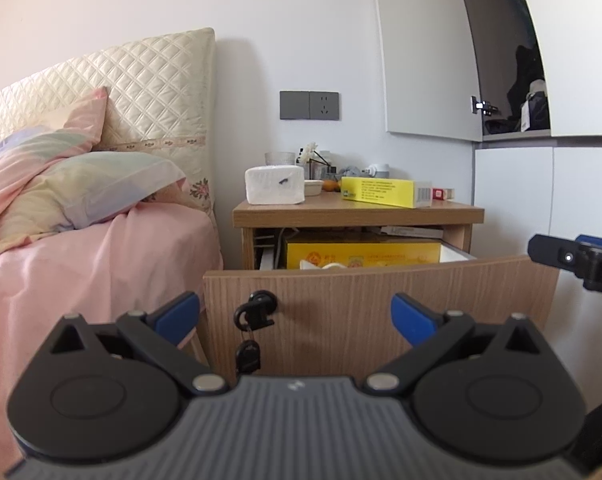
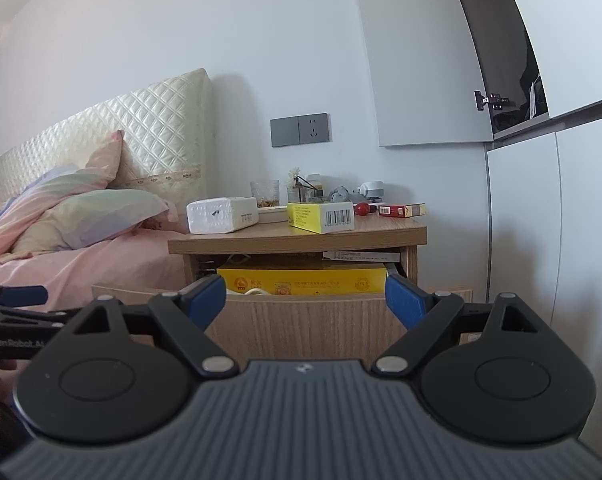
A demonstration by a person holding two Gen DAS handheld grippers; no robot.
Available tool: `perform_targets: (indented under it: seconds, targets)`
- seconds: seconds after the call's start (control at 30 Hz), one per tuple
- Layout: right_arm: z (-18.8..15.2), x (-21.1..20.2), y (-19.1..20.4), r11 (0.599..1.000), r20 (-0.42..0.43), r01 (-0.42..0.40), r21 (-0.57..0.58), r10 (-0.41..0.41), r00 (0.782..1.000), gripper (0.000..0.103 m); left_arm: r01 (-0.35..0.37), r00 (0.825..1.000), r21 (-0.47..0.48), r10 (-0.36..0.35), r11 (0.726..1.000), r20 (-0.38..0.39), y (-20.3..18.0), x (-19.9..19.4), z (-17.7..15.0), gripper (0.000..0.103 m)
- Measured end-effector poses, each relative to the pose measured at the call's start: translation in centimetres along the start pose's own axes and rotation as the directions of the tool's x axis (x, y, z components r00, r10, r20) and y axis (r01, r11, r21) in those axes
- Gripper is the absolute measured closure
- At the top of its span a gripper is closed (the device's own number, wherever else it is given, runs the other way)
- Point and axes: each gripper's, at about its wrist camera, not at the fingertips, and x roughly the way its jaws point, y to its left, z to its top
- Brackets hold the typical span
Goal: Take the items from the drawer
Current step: 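Push the open drawer shut with the left gripper at its knob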
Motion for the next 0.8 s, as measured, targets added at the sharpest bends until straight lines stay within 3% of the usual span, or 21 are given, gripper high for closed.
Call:
perform_targets:
  seconds: [0.47, 0.8]
  targets:
    - [-2.3, 2.0, -1.1, 1.0, -0.034, 0.028, 0.004, -0.028, 0.999, 0.014, -0.025, 0.999, -0.051, 0.024, 0.998, -0.029, 0.4, 3.0, -1.5, 0.0]
    - [-4.3, 3.5, -1.4, 0.999, -0.076, 0.038, 0.012, -0.037, 0.996, 0.014, -0.063, 0.998, 0.011, 0.063, 0.998, -0.022, -1.0, 4.9, -2.9, 0.002]
